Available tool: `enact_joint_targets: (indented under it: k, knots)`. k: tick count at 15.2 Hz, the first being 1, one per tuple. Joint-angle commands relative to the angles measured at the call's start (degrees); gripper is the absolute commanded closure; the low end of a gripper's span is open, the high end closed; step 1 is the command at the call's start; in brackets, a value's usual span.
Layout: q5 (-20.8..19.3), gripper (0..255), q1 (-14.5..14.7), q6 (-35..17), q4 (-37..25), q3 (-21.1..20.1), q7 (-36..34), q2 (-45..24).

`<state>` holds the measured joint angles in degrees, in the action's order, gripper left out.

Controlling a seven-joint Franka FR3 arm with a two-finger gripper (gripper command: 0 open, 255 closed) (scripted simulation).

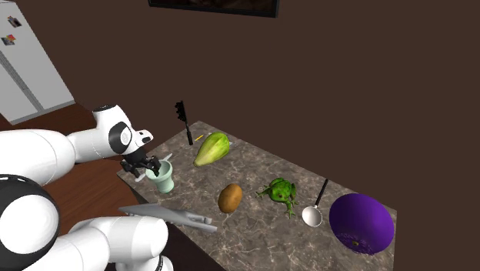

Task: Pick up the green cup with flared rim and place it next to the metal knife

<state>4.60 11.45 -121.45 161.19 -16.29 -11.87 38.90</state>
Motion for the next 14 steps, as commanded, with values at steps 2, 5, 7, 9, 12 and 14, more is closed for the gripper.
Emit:
enact_joint_targets:
  k: [2, 5, 7, 9, 12, 14]
  knots:
    - [0.0, 0, 0.0, 0.0, 0.0, 0.0, 0.0, 0.0]
    - [-0.2, 0, 0.2, 7.0, -4.4, 0.7, 0.2, 2.6]
    - [-0.2, 0, 0.3, 8.7, -5.7, 0.8, 0.2, 3.1]
    - [-0.2, 0, 0.3, 8.8, -5.7, 0.8, 0.2, 3.1]
    - [-0.2, 0, 0.3, 8.7, -5.7, 0.8, 0.2, 3.1]
    - [-0.2, 0, 0.3, 8.7, -5.7, 0.8, 0.2, 3.1]
